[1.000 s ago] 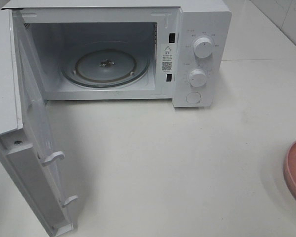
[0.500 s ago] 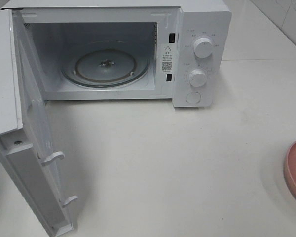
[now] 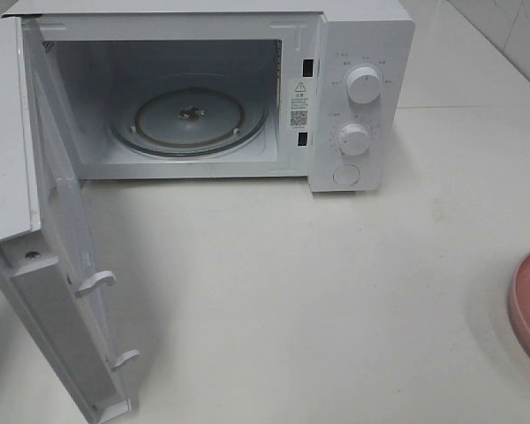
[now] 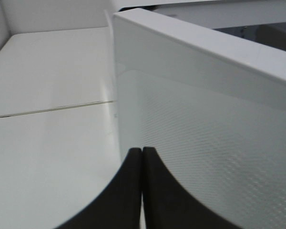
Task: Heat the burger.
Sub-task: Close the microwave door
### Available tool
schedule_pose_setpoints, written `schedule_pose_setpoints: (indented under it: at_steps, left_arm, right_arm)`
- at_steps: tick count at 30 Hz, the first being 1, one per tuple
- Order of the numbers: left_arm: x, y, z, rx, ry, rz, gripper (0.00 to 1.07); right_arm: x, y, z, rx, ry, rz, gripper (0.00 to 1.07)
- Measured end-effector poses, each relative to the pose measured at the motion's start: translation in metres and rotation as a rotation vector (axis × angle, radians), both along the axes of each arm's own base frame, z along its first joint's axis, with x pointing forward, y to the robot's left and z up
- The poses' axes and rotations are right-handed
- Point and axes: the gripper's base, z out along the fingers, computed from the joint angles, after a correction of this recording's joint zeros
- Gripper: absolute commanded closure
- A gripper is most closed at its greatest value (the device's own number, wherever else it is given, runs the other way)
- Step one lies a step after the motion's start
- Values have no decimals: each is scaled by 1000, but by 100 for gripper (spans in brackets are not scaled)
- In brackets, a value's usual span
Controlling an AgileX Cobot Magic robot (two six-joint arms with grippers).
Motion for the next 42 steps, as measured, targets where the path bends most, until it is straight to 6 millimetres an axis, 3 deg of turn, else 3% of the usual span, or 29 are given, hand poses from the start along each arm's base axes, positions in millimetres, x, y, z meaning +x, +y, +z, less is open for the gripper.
schedule_pose_setpoints:
  at_steps: [8,18,30,32,35,42]
  left_arm:
    - [10,-13,-11,-52,-34,-130,107]
    - [24,-56,-26,-61,13,-272,107]
    - [42,-93,-26,-116,12,-280,107]
    - [52,-108,-22,-135,-3,-282,107]
    - [54,-111,-22,-139,-1,-284,107]
    - [78,-144,-16,-159,4,-310,107]
  right_arm:
    - [0,0,0,0,0,0,31]
    - [0,0,0,0,0,0,31]
    - [0,0,0,0,0,0,32]
    - [0,0,0,0,0,0,32]
    - [0,0,0,0,0,0,32]
    - [0,0,0,0,0,0,32]
